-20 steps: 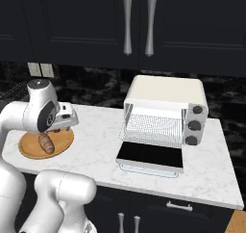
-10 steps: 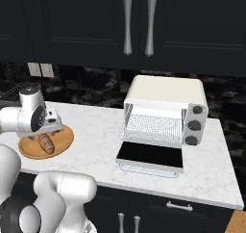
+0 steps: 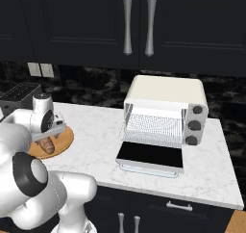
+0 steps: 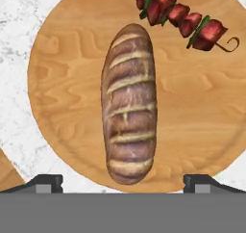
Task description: Pick up the kebab skewer and baguette bread, and place them inside the toaster oven. Close the toaster oven door and start by setting the timer.
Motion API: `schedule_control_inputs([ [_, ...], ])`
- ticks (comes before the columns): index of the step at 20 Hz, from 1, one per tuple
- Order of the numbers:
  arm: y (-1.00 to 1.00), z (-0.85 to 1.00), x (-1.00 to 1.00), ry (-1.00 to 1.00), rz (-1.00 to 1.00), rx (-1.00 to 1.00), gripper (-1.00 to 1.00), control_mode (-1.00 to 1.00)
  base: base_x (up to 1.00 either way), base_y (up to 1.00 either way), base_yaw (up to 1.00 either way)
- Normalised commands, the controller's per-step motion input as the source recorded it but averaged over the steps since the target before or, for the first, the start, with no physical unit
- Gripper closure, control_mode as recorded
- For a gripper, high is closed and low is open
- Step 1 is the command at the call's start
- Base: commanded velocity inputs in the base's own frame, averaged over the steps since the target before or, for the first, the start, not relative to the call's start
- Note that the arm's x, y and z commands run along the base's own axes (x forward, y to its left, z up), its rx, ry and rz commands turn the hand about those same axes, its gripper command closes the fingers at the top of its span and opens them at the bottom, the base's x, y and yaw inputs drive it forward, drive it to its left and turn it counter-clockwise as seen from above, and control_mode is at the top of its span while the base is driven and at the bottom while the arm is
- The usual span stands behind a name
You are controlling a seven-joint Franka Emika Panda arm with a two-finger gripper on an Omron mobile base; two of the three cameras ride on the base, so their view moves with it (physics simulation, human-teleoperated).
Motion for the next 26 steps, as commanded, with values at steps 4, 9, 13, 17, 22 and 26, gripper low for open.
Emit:
schedule_control_inputs([
  [4,0.32,-0.51,0.23,0.06,0.03,0.0,-1.0,-1.0,0.0,0.0,0.0],
  [9,0.21,-0.47,0.06,0.08,0.0,0.0,-1.0,-1.0,0.0,0.0,0.0],
  [13,0.0,-0.23,0.02,0.05,0.0,0.0,-1.0,-1.0,0.0,0.0,0.0],
  [17,-0.13,-0.08,-0.05,0.01,0.0,0.0,-1.0,-1.0,0.0,0.0,0.0],
  [22,-0.01,-0.13,-0.1,0.01,-0.03,-0.02,-1.0,-1.0,0.0,0.0,0.0],
  [26,0.0,-0.17,0.0,0.0,-0.03,-0.02,1.0,-1.0,0.0,0.0,0.0],
])
